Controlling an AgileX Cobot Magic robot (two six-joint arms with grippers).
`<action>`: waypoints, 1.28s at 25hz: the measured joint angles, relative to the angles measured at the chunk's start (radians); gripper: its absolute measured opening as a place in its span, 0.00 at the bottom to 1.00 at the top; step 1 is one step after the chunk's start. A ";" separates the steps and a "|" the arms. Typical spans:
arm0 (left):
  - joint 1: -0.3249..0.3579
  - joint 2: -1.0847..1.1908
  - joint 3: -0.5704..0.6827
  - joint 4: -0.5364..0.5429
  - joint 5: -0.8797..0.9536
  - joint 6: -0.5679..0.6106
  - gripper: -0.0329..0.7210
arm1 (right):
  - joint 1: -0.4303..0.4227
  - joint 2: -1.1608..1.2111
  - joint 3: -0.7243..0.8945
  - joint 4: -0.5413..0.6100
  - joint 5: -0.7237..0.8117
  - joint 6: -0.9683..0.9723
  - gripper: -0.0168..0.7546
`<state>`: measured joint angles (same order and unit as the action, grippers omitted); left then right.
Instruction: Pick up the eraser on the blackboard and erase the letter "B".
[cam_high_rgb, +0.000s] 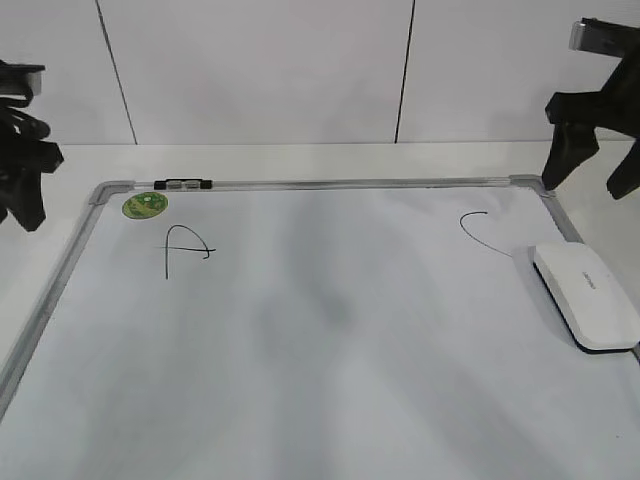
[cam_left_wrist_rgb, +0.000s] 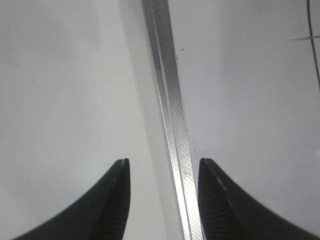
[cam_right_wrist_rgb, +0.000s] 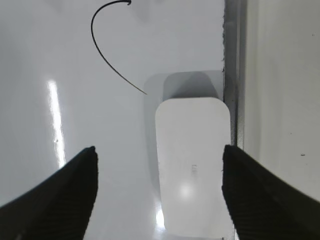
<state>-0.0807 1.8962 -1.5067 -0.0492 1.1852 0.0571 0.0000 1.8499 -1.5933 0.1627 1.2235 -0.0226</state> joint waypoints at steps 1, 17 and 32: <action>0.000 -0.014 -0.004 0.004 0.012 0.000 0.49 | 0.000 -0.004 0.000 0.002 0.000 0.000 0.79; 0.000 -0.269 0.038 0.020 0.037 0.002 0.51 | 0.000 -0.307 0.169 0.051 0.004 0.008 0.79; 0.000 -0.836 0.378 -0.012 0.058 0.002 0.37 | 0.000 -0.745 0.577 0.054 -0.014 0.000 0.79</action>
<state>-0.0807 1.0604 -1.1288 -0.0608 1.2434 0.0588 0.0000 1.1048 -1.0162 0.2169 1.2098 -0.0230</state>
